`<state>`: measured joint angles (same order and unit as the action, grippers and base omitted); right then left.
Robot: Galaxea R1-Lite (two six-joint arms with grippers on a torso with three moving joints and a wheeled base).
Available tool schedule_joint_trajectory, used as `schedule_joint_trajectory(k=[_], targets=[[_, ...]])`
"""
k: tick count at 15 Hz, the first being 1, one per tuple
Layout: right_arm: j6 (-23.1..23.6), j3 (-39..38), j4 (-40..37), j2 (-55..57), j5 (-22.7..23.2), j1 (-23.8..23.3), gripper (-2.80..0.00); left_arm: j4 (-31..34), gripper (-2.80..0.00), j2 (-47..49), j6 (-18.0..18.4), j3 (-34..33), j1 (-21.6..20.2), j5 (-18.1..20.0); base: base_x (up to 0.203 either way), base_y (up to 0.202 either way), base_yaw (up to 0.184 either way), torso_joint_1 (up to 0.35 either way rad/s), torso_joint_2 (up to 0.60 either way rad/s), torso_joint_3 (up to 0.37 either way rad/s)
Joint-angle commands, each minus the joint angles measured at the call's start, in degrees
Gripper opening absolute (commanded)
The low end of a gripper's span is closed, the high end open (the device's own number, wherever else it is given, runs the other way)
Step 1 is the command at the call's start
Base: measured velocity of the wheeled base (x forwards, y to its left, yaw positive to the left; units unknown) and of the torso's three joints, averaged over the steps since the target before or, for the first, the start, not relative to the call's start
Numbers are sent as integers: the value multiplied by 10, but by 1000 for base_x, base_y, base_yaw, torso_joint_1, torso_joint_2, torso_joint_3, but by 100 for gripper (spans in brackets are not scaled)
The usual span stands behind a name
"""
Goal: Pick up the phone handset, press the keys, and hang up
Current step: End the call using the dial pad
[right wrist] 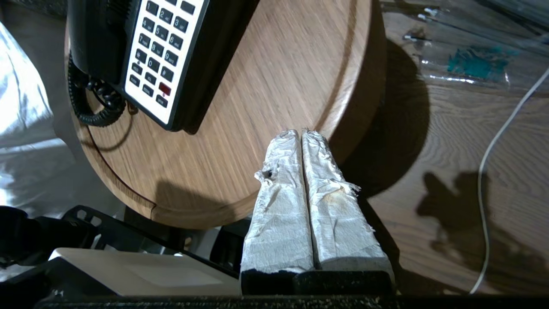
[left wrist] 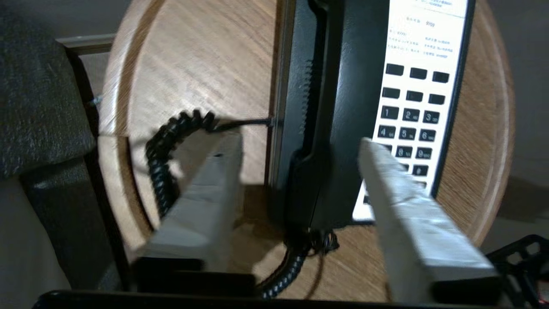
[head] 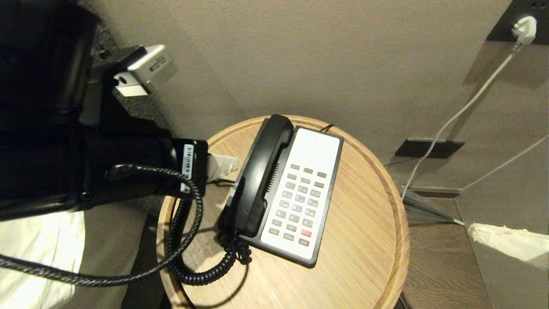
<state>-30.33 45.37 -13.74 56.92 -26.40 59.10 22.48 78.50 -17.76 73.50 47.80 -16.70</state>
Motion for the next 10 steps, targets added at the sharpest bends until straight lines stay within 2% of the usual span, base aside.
schedule_joint_trajectory(k=[1,6,10], targets=[[-2,14,1,39,6,1,-280,-1,-280,-60,-13,-20,-4,0,0,0,0,0,0,0],[-3,96,19,156,34,4,-280,-2,-280,-159,-44,-47,-16,11,0,0,0,0,0,0],[-3,161,29,241,39,45,-280,-7,-280,-217,-48,-100,-34,14,0,0,0,0,0,0]])
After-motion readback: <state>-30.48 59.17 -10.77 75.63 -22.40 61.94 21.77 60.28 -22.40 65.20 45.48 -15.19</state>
